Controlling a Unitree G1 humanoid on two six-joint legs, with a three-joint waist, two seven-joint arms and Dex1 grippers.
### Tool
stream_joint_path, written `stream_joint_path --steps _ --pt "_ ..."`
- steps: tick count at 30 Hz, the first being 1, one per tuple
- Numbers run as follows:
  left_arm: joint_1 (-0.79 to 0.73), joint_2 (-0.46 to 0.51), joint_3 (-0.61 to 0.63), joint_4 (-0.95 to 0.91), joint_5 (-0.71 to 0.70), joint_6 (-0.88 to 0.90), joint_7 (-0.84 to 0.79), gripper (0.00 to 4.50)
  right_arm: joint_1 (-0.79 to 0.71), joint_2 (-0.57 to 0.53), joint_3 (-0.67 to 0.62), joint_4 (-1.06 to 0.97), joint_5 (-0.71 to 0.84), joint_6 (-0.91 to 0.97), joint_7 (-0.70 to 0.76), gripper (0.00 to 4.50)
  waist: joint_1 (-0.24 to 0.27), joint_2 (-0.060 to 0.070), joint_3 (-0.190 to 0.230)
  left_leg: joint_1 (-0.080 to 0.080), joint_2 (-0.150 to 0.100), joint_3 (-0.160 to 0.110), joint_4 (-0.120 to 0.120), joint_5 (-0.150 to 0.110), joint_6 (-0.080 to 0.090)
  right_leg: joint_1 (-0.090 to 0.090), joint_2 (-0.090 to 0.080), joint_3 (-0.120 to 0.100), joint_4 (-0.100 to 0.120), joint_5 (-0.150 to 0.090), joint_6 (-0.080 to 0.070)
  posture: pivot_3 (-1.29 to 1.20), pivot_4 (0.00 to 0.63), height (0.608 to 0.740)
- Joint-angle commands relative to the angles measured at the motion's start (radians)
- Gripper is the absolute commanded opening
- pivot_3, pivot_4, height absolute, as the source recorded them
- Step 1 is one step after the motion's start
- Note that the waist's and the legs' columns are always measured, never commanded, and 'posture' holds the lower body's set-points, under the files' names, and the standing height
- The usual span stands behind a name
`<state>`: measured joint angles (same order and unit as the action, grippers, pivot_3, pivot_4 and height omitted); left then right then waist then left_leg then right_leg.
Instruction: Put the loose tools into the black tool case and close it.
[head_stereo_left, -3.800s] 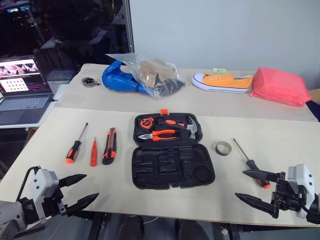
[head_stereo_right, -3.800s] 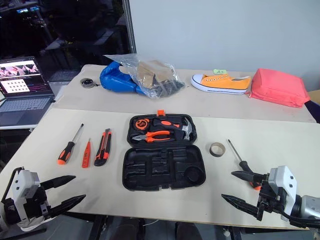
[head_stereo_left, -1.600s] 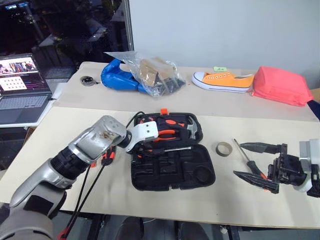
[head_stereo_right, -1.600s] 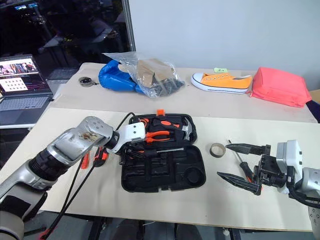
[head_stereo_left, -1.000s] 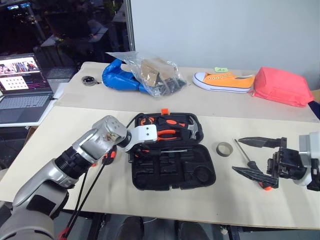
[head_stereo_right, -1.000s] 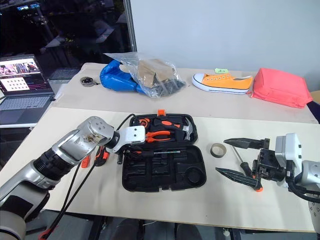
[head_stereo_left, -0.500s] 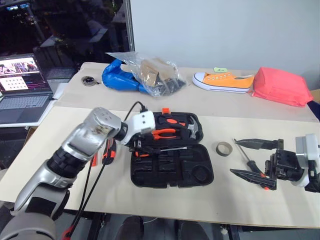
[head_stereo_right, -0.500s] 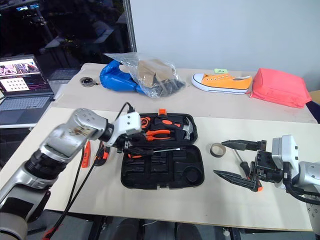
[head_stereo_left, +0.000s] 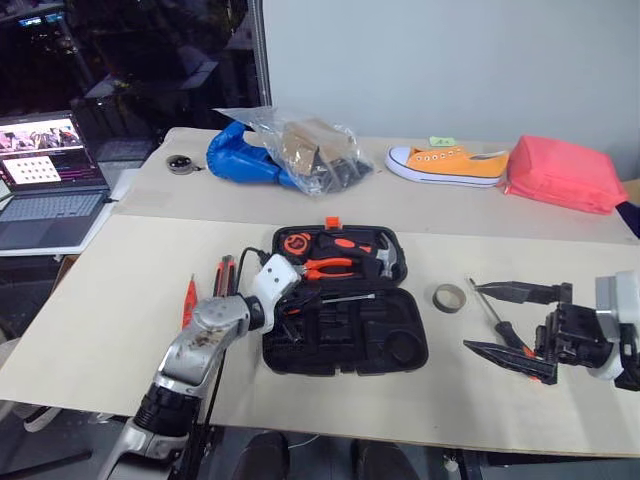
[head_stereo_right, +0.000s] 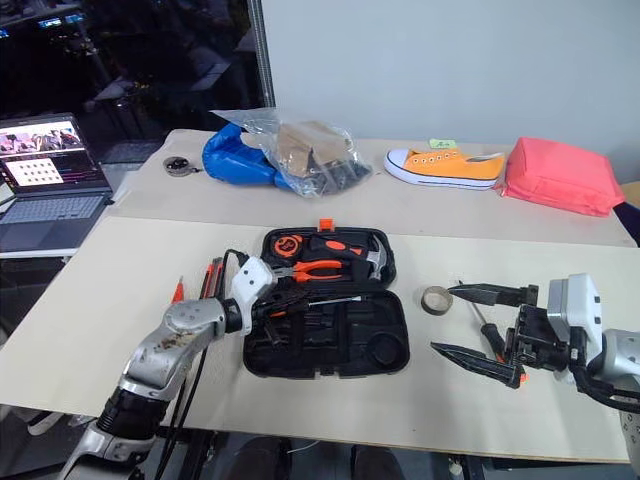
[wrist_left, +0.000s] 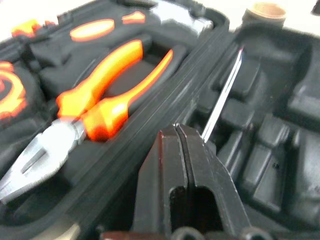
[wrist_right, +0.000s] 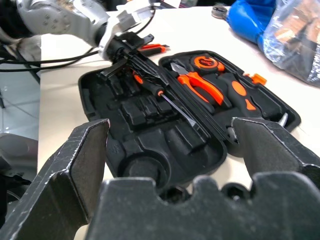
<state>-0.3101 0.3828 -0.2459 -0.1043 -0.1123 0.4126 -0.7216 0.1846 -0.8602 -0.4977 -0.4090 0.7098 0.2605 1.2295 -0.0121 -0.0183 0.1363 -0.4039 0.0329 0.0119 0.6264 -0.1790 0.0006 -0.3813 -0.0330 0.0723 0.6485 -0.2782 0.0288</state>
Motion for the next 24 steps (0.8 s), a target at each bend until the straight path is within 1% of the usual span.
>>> stream_joint_path --steps 1,4,6,7,10,11,12,13,16,19,21,22,24 --pt "0.021 0.035 -0.103 0.133 0.103 -0.084 -0.022 0.02 0.016 -0.016 -0.056 -0.042 0.024 0.015 -0.012 4.5 0.0 0.002 -0.002 0.001 0.0 0.0 0.0 0.0 0.0 0.002 -0.001 0.0 0.0 0.0 0.0 0.0 0.15 0.74" --pt "0.005 0.065 -0.174 0.235 0.197 -0.212 -0.027 0.02 0.033 -0.014 -0.064 -0.058 0.027 0.031 -0.023 4.5 0.0 0.003 -0.002 0.012 -0.001 0.0 -0.001 0.0 0.0 0.012 -0.002 -0.001 -0.001 -0.001 0.0 0.0 0.15 0.74" --pt "-0.006 0.069 -0.195 0.295 0.228 -0.265 -0.027 0.02 0.042 -0.013 -0.067 -0.066 0.027 0.039 -0.028 4.5 -0.001 0.003 -0.003 0.017 -0.001 0.0 -0.001 -0.001 -0.001 0.016 -0.003 -0.001 -0.002 -0.006 -0.007 0.0 0.15 0.74" --pt "-0.012 0.069 -0.2 0.32 0.241 -0.289 -0.028 0.02 0.045 -0.011 -0.068 -0.069 0.025 0.041 -0.03 4.5 -0.003 0.004 -0.004 0.018 -0.001 0.001 -0.001 -0.001 -0.002 0.017 -0.004 0.0 -0.002 -0.006 -0.007 0.0 0.15 0.74" --pt "-0.038 0.071 -0.198 0.383 0.264 -0.356 -0.029 0.02 0.057 -0.005 -0.07 -0.076 0.019 0.049 -0.047 4.5 -0.002 0.006 -0.006 0.023 -0.001 0.001 -0.002 -0.003 -0.004 0.028 -0.007 0.0 -0.003 -0.007 -0.006 0.0 0.15 0.74" --pt "-0.045 0.073 -0.19 0.396 0.265 -0.37 -0.027 0.02 0.061 -0.004 -0.069 -0.077 0.015 0.047 -0.053 4.5 -0.003 0.006 -0.006 0.025 -0.001 0.0 -0.003 -0.005 -0.008 0.027 -0.009 0.0 -0.003 -0.008 -0.006 0.0 0.15 0.74" --pt "-0.048 0.073 -0.176 0.399 0.253 -0.379 -0.028 0.02 0.064 -0.002 -0.07 -0.077 0.011 0.045 -0.059 4.5 -0.003 0.006 -0.006 0.026 0.0 0.0 -0.003 -0.005 -0.009 0.027 -0.009 0.0 -0.004 -0.008 -0.006 0.0 0.15 0.74" --pt "-0.045 0.063 -0.14 0.382 0.209 -0.377 -0.03 0.02 0.067 0.001 -0.07 -0.076 0.006 0.048 -0.073 4.5 -0.004 0.006 -0.006 0.029 0.0 -0.001 -0.003 -0.006 -0.009 0.028 -0.01 0.0 -0.005 -0.008 -0.006 0.0 0.15 0.74" --pt "-0.011 0.023 0.011 0.213 -0.025 -0.292 -0.071 0.02 0.074 0.008 -0.078 -0.065 -0.011 0.062 -0.12 4.5 -0.012 0.007 -0.006 0.031 0.0 -0.003 -0.003 -0.006 -0.009 0.028 -0.01 0.001 -0.006 -0.008 -0.006 0.0 0.15 0.74" --pt "0.005 0.078 0.12 0.01 -0.24 -0.129 -0.166 0.02 0.094 0.003 -0.093 -0.039 -0.045 0.085 -0.172 4.5 -0.024 0.005 -0.004 0.021 0.001 -0.002 -0.003 -0.005 -0.009 0.023 -0.01 0.0 -0.004 -0.007 -0.005 0.0 0.15 0.74" --pt "0.002 0.132 0.18 -0.098 -0.373 -0.006 -0.218 0.53 0.114 -0.013 -0.095 -0.023 -0.08 0.118 -0.206 4.5 -0.022 0.006 -0.004 0.012 0.001 -0.001 -0.003 0.0 -0.001 0.011 -0.009 -0.001 -0.002 -0.006 -0.004 0.0 0.15 0.74" --pt "-0.003 0.166 0.203 -0.148 -0.431 0.048 -0.246 0.72 0.126 -0.021 -0.099 -0.016 -0.108 0.131 -0.228 4.5 -0.02 0.004 -0.002 0.007 0.0 0.001 -0.003 0.0 -0.001 0.008 -0.008 -0.003 -0.002 -0.003 0.002 0.0 0.15 0.74" --pt "-0.014 0.231 0.235 -0.235 -0.527 0.14 -0.287 1.51 0.163 -0.046 -0.103 -0.021 -0.196 0.135 -0.263 4.5 -0.015 0.003 -0.002 -0.002 0.0 0.001 -0.003 -0.001 -0.001 -0.002 -0.006 -0.004 -0.002 -0.003 0.002 0.0 0.15 0.74"
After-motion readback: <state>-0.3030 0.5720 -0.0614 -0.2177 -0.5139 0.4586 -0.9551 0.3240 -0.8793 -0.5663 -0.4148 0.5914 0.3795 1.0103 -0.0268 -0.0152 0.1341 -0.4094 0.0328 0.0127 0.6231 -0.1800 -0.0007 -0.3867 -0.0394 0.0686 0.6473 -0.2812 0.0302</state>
